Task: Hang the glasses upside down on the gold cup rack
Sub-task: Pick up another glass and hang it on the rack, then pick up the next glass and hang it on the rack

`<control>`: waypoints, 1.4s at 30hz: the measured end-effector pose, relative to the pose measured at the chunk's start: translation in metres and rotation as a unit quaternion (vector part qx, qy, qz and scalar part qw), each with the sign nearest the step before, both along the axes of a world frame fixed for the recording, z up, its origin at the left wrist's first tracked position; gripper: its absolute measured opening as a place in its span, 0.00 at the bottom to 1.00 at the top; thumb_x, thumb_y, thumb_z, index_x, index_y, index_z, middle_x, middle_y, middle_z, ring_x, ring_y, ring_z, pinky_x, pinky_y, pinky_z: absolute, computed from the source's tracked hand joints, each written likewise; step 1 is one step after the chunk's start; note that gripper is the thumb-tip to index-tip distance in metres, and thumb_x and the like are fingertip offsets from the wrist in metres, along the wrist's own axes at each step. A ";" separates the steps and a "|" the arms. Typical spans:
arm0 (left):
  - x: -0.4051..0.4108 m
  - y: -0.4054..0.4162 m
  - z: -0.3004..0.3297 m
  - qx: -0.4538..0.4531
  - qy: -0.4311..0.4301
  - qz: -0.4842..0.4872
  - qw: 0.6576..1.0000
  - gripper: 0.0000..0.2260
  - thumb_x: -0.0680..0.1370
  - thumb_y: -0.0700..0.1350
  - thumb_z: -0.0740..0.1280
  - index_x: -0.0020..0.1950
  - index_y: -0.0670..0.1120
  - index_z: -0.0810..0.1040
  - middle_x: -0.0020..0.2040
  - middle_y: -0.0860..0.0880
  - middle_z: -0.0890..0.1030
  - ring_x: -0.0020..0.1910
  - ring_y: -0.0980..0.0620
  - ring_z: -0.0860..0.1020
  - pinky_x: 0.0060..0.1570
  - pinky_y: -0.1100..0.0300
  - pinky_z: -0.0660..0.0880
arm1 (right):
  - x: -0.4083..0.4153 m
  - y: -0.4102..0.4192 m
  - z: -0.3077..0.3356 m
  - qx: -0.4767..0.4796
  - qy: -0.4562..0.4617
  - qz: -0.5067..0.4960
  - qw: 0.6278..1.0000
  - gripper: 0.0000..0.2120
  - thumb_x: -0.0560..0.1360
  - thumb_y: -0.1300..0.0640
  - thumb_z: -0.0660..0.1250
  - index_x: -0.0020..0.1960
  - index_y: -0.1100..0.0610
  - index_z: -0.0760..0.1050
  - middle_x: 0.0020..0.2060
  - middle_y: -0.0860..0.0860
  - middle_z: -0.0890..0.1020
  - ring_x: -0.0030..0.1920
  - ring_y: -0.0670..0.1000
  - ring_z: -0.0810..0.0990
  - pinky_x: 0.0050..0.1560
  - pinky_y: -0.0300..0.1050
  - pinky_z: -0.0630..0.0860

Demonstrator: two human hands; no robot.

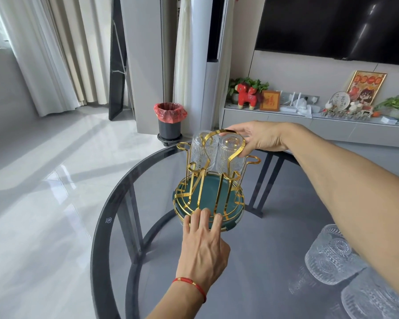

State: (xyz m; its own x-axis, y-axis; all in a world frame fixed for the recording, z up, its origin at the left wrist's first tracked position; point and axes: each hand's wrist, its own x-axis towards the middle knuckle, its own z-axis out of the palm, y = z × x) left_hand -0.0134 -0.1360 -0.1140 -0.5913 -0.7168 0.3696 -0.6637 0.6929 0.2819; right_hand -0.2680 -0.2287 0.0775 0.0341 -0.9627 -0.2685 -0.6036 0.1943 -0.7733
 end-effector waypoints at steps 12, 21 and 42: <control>0.002 0.008 0.009 0.010 -0.003 0.019 1.000 0.20 0.73 0.43 0.65 0.65 0.42 0.73 0.65 0.40 0.72 0.63 0.39 0.71 0.66 0.46 0.72 | 0.035 0.171 -0.009 -0.159 0.083 -0.230 0.957 0.29 0.79 0.63 0.67 0.77 0.44 0.70 0.65 0.48 0.83 0.61 0.50 0.84 0.65 0.56 0.80; -0.019 0.139 0.055 0.223 0.139 -0.270 0.926 0.19 0.79 0.60 0.63 0.62 0.49 0.77 0.59 0.51 0.77 0.59 0.54 0.74 0.59 0.61 0.70 | 0.075 0.333 -0.071 -0.360 0.077 -0.413 0.833 0.18 0.78 0.67 0.65 0.64 0.53 0.77 0.45 0.47 0.88 0.48 0.52 0.86 0.55 0.50 0.81; -0.012 0.115 0.084 0.340 0.274 -0.187 0.880 0.37 0.61 0.63 0.77 0.64 0.51 0.70 0.58 0.55 0.79 0.58 0.58 0.79 0.58 0.63 0.75 | 0.087 0.357 -0.096 -0.313 -0.077 -0.319 0.891 0.10 0.78 0.55 0.67 0.57 0.48 0.83 0.51 0.47 0.87 0.54 0.46 0.86 0.55 0.44 0.82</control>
State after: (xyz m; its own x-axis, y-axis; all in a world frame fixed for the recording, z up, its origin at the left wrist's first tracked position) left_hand -0.0255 -0.0205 -0.0297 -0.6995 -0.6758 0.2324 -0.0616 0.3811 0.9225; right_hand -0.1811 0.1287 -0.0183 -0.5841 -0.7589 0.2880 -0.4017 -0.0380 -0.9150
